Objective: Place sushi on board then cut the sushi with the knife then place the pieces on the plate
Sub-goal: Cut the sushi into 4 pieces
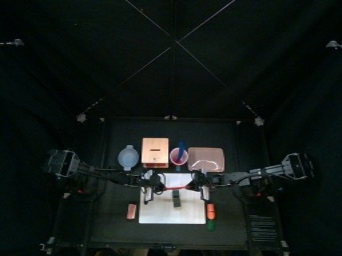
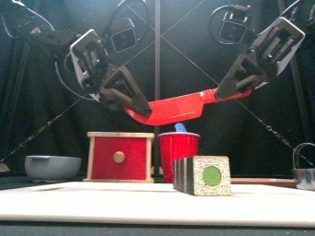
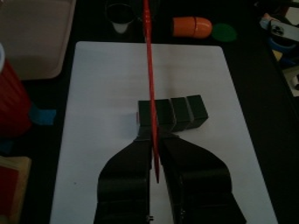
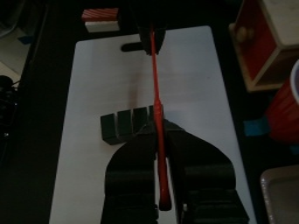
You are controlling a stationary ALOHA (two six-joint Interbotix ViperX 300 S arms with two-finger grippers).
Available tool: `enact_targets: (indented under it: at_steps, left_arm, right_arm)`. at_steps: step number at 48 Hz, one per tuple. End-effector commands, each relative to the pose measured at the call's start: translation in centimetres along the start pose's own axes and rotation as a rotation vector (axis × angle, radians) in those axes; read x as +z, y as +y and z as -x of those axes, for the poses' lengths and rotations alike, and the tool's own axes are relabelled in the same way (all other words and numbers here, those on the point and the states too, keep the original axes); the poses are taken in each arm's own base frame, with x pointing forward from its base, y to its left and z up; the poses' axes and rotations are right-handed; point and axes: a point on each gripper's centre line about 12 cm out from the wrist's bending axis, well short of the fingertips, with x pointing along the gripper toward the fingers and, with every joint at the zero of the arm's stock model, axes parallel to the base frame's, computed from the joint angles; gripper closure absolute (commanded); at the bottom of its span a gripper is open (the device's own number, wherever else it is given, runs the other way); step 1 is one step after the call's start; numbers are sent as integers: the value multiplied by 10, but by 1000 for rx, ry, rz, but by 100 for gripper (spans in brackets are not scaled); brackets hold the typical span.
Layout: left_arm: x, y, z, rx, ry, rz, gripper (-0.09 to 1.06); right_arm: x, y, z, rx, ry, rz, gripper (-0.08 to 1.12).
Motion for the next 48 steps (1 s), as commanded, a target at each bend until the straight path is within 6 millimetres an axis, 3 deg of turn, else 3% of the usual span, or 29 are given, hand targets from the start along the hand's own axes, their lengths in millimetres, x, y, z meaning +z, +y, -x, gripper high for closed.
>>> enact_targets:
  at_steps: [1,19,48]
  left_arm:
    - [9,-6,-5,-13,-25,1,51]
    - [6,-12,-23,-17,7,24,51]
    - [-2,-12,-32,-12,32,41,51]
  right_arm:
    - [-3,7,-3,16,13,-18,72]
    - [-25,5,-18,1,124,-39,72]
    - [-35,1,-25,-13,166,-42,72]
